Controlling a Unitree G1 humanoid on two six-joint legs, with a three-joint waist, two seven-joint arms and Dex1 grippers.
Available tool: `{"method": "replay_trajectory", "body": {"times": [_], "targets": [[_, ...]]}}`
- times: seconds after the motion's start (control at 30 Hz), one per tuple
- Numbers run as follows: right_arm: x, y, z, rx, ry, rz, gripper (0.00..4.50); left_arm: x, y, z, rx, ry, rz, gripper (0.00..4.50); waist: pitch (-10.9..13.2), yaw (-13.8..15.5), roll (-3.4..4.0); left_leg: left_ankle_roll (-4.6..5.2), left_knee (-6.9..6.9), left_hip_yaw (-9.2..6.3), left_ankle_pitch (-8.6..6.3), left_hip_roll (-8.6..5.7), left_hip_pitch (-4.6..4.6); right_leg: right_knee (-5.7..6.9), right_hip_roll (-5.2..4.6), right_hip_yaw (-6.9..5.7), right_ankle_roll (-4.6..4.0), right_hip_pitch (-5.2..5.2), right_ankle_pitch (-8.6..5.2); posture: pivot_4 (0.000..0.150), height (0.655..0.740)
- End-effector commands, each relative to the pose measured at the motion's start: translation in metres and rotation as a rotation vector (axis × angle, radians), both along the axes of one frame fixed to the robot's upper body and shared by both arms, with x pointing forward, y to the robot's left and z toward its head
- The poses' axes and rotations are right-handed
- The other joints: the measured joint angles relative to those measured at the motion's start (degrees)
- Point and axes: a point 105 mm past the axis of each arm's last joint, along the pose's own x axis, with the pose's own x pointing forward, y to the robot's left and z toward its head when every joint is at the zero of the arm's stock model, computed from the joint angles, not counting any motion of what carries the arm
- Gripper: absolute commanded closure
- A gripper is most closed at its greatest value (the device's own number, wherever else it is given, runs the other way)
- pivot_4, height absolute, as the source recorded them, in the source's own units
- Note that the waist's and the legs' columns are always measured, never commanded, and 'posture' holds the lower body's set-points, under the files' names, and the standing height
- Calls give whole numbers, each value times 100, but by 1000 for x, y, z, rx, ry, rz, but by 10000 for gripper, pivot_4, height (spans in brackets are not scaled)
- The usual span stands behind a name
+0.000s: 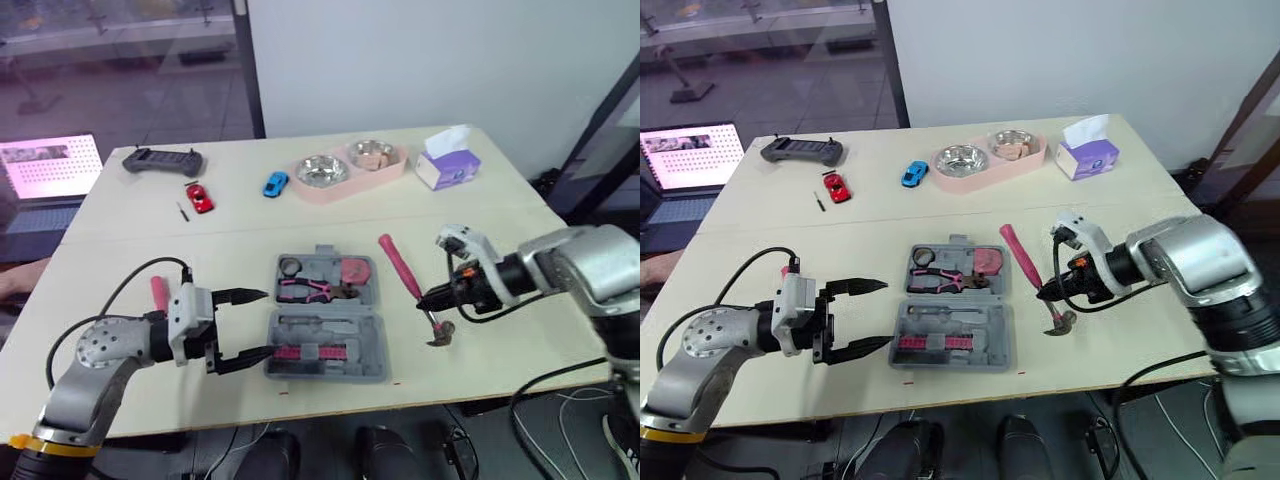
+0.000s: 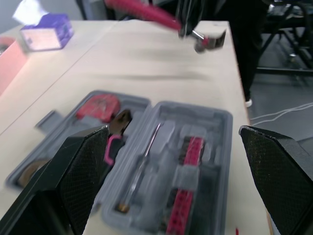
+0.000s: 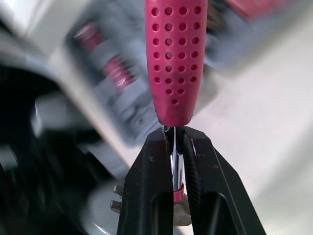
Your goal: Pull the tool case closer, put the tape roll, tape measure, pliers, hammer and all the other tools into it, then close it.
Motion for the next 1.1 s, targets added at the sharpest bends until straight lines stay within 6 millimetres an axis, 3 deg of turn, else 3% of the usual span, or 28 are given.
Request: {"method": "replay_trajectory", "body": {"times": [0.03, 0.13, 0.33, 0.57, 0.67, 0.9, 1.0, 1.1], "targets": [[1, -23, -21, -41, -44, -233, 44798, -1, 2, 7, 2, -28, -9, 0, -2, 81, -2, 4, -2, 0, -2, -1, -7, -3, -1, 1, 10, -4, 6, 1500, 7400], [-1, -21, -34, -47, -89, -340, 44798, -1, 3, 8, 3, -28, -9, 0, -5, 56, 6, 1, 4, 1, -1, -10, -47, -7, -4, 6, 17, -36, 10, 1500, 7400], [-10, 7, -74, -88, -109, -541, 44798, -2, 4, 8, 7, -22, -8, 0, -19, 12, -11, -12, 4, 5, 9, 3, -44, -1, 12, 15, 42, -44, 39, 1500, 7400], [-28, -5, -106, -273, -48, -654, 44798, 0, 6, 9, 15, -20, -9, 0, -31, 7, -15, -9, 4, 2, 11, 2, 22, -8, 33, 5, 21, 28, 20, 1500, 7400], [-27, -2, -106, -273, -109, -667, 33368, 0, 6, 9, 15, -21, -8, 0, -57, 3, -34, -2, 3, 1, 8, 1, 23, -6, 35, 5, 27, 29, 23, 1500, 7400], [-19, -3, -69, -330, -527, -635, 743, 3, 12, 11, 14, -24, 12, 0, -66, -15, -37, -2, 6, 4, 8, -1, 25, -7, 34, 6, 30, 30, 16, 1500, 7400], [-26, 2, -58, -314, -700, -610, 282, 3, 13, 11, 14, -19, 14, 0, -66, -108, -37, -3, -1, 1, 8, 2, 24, -1, 37, 7, 43, 26, 12, 1500, 7400], [-31, 3, -58, -252, -758, -655, 282, 4, 14, 12, 15, -17, 12, 0, -66, -148, -37, -3, -6, 0, 7, 8, 26, 0, 43, 8, 49, 24, 14, 1500, 7400]]}}
